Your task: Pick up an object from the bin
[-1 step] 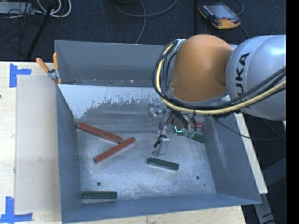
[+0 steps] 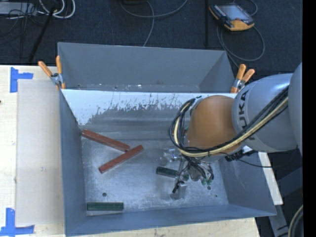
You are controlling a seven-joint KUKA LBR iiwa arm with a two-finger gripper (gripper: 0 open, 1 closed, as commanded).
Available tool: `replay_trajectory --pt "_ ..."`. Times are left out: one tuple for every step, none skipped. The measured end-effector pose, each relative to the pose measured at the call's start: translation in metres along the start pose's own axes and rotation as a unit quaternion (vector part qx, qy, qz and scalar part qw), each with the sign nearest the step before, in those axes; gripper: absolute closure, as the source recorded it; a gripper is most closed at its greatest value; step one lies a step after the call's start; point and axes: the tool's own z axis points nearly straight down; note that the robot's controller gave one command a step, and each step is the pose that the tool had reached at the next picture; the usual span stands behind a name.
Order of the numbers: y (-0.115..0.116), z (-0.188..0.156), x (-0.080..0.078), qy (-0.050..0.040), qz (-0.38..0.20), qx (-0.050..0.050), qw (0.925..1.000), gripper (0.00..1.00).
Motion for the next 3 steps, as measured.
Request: replay_trajectory --pt "-0.032 0.024 -0.043 -0.0064 -0.024 0.000 0.9997 0.00" --pt "-0.031 0.022 -0.042 -0.0056 -0.023 -0.001 0.9997 1.00" --pt "-0.069 -0.185 -0.048 -0.0104 0.030 0.000 0.9995 1.00"
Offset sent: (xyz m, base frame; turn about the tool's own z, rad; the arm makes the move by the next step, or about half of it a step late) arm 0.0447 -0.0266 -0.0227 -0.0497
